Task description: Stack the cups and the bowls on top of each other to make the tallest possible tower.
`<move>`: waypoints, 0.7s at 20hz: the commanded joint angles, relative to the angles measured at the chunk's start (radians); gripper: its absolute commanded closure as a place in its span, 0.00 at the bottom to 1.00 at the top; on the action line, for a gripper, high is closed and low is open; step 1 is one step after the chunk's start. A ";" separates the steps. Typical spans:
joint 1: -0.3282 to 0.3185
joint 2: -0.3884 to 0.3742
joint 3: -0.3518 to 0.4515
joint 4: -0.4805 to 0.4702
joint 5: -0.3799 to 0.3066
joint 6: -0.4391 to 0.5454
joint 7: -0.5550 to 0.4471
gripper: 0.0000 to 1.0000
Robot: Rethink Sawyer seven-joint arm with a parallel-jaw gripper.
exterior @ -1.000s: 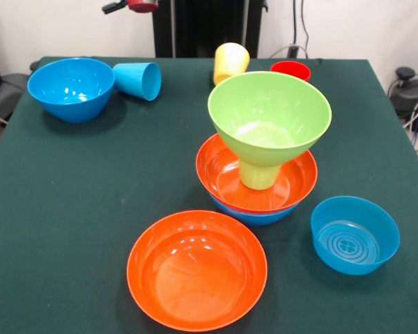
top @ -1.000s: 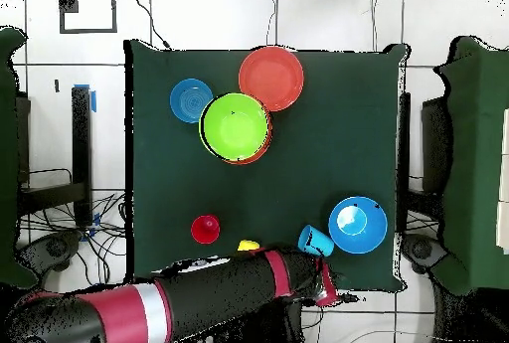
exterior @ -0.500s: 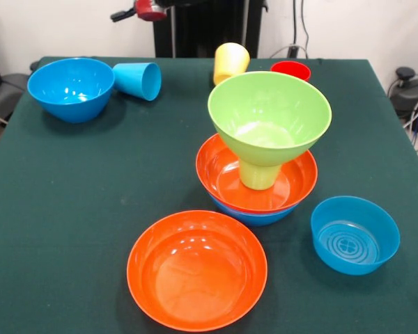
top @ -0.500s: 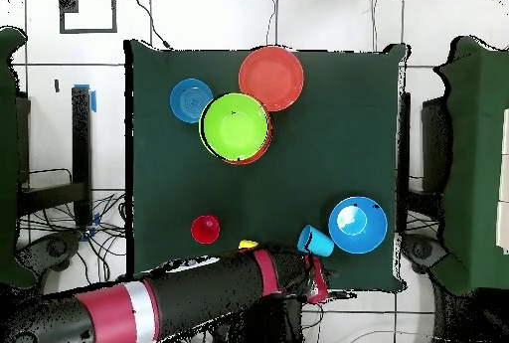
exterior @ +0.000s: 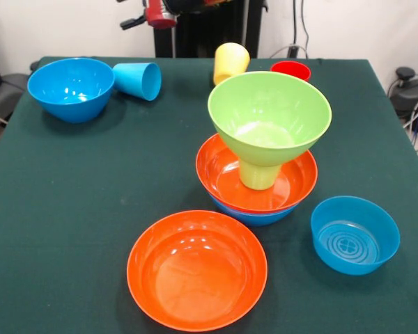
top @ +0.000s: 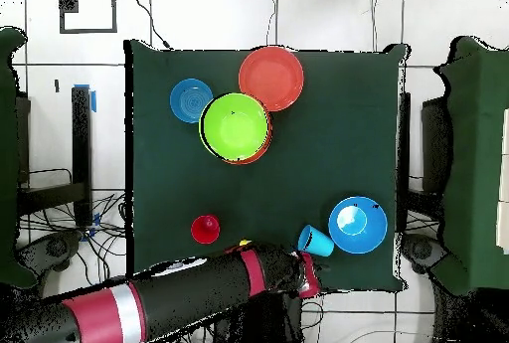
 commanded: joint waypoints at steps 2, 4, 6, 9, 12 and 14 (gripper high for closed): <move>0.039 0.065 0.115 -0.173 0.114 0.057 0.152 0.00; 0.047 0.068 0.114 -0.179 0.129 0.077 0.153 0.00; 0.056 0.071 0.117 -0.189 0.148 0.104 0.154 0.00; 0.069 0.087 0.116 -0.209 0.172 0.140 0.160 0.00; 0.079 0.100 0.116 -0.221 0.194 0.149 0.166 0.00; 0.087 0.102 0.115 -0.229 0.206 0.174 0.170 0.00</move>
